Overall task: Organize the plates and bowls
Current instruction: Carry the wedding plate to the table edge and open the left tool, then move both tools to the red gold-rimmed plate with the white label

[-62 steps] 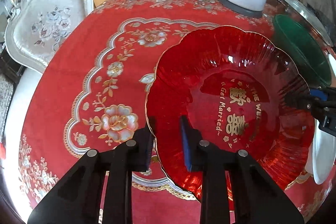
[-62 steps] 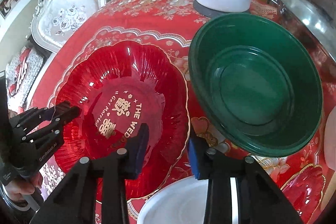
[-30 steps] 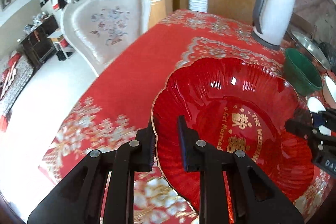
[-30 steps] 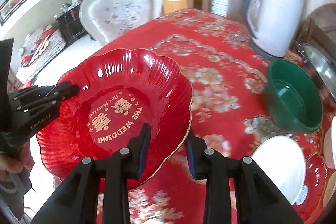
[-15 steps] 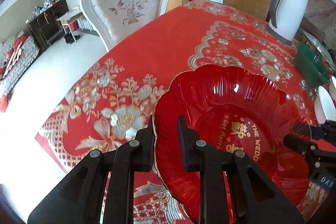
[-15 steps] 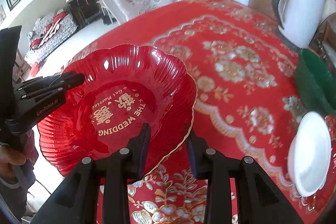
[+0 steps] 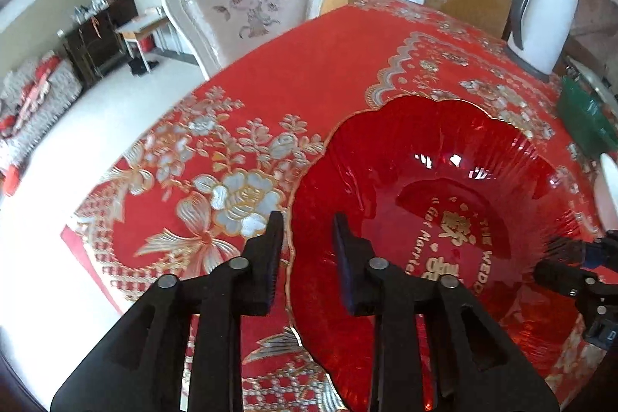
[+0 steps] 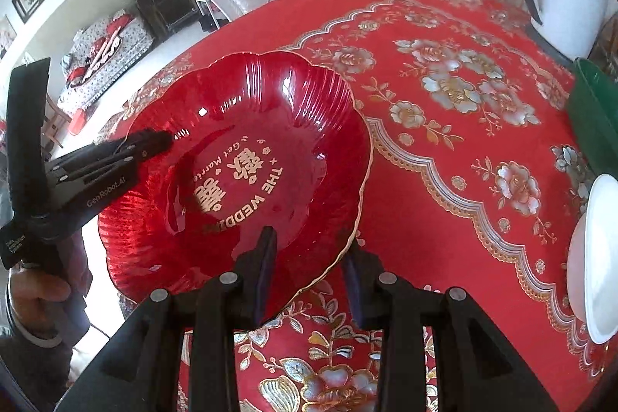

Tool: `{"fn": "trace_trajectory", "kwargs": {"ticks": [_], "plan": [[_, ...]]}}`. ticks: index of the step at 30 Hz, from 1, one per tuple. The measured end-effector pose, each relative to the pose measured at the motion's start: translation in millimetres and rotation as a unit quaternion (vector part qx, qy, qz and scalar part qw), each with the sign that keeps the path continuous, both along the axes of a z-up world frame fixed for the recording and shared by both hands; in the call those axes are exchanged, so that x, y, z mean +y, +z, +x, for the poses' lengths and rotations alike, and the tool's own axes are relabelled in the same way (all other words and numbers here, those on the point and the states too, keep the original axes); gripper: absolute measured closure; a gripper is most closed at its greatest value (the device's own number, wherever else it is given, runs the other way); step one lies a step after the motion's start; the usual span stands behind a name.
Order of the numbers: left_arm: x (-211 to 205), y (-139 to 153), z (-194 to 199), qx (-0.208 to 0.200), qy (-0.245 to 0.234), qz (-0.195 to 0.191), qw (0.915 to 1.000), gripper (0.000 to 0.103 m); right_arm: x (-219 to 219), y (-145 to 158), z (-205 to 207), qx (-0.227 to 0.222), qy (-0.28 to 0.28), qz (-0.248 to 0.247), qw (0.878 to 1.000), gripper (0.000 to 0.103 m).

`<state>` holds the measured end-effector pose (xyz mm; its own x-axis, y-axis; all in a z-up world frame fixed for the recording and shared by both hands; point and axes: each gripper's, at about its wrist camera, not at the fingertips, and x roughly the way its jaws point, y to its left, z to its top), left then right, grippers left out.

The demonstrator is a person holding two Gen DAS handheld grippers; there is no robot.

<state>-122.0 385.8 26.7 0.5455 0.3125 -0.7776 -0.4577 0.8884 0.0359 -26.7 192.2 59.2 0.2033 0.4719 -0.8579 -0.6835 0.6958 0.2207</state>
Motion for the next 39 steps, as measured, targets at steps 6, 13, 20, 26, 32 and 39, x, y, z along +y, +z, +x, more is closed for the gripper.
{"fn": "trace_trajectory", "kwargs": {"ticks": [6,13,20,26,32,39], "plan": [[0.9,18.0,-7.0,-0.025,0.019,0.031,0.999,0.058,-12.7,2.4,4.7,0.007,-0.021,0.012,1.0,0.067],[-24.1,53.8,-7.2,-0.061,-0.006,0.054,0.9967,0.045,-30.1,12.4,4.0,0.002,-0.031,0.024,0.999,0.064],[-70.0,73.9,9.7,-0.08,-0.058,0.052,0.9937,0.045,-51.6,23.8,8.5,-0.007,-0.049,0.034,0.998,0.055],[-113.8,80.4,27.5,-0.087,-0.1,0.049,0.99,0.045,-79.9,31.4,14.6,-0.013,-0.072,0.04,0.997,0.055],[-157.0,82.7,43.7,-0.089,-0.144,0.033,0.985,0.045,-121.2,37.0,22.4,-0.014,-0.11,0.049,0.993,0.051],[-208.0,82.4,62.0,-0.081,-0.193,0.016,0.9777,0.045,-188.4,41.2,27.5,-0.019,-0.17,0.053,0.984,0.051]]}}
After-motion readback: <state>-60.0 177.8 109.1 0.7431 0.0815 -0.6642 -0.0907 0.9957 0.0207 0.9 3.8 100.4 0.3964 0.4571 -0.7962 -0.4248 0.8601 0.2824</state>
